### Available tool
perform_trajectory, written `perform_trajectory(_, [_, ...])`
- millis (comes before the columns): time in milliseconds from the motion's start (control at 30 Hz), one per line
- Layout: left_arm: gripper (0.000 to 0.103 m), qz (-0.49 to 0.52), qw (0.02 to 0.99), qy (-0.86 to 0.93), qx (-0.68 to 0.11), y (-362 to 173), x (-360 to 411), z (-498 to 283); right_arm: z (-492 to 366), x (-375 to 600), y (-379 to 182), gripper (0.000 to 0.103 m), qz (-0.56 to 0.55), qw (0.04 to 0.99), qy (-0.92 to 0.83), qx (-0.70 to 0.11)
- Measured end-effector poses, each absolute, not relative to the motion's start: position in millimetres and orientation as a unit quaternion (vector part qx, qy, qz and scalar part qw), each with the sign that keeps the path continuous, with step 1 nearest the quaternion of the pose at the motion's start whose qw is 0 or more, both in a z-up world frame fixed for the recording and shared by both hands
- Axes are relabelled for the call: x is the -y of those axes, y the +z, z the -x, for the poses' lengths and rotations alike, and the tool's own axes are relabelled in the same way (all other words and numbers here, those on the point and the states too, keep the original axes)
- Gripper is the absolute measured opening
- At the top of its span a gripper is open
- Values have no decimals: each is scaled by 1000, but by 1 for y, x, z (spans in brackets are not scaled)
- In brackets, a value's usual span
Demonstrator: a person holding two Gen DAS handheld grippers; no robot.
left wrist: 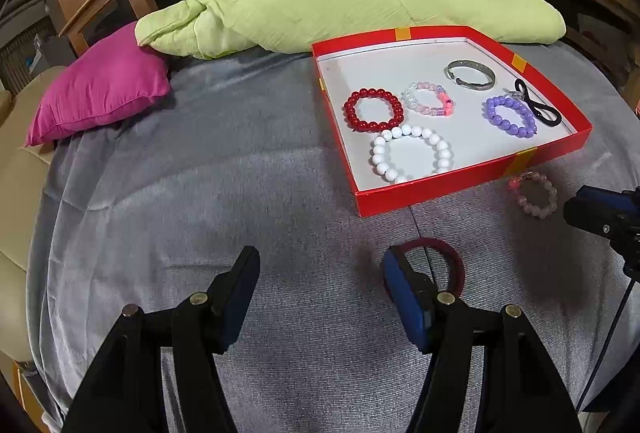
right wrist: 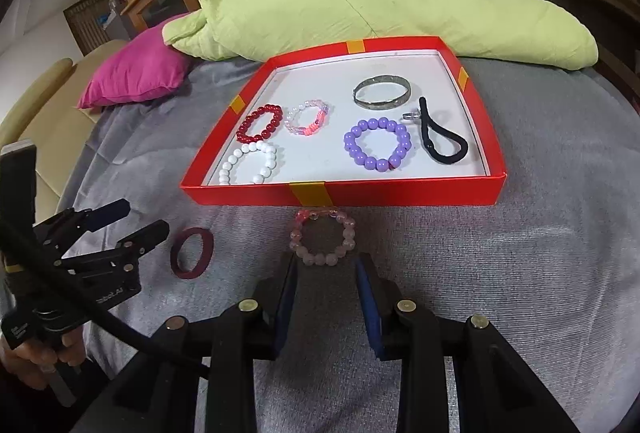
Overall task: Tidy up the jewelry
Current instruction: 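Close the right tool on the pink-white beaded bracelet while the left moves over the maroon bangle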
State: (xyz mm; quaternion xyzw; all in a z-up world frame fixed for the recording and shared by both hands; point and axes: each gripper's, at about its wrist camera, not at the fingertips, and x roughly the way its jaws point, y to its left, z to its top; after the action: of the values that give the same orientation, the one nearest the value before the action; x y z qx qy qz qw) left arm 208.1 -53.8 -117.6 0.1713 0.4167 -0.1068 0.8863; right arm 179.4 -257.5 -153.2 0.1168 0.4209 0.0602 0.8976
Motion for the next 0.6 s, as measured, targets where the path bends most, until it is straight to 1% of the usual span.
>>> perform_trajectory(333, [65, -167, 885, -104, -423, -119, 50, -210, -192, 250, -166, 33, -109, 895, 49, -430])
perform_trajectory(400, [65, -166, 884, -105, -424, -119, 50, -210, -194, 247, -167, 36, -106, 896, 49, -428])
perform_trajectory(467, [65, -166, 884, -107, -424, -119, 51, -209, -196, 245, -168, 43, -109, 898, 51, -423])
perform_trajectory(600, [65, -170, 882, -106, -425, -121, 51, -208, -198, 239, -169, 44, -98, 902, 57, -416])
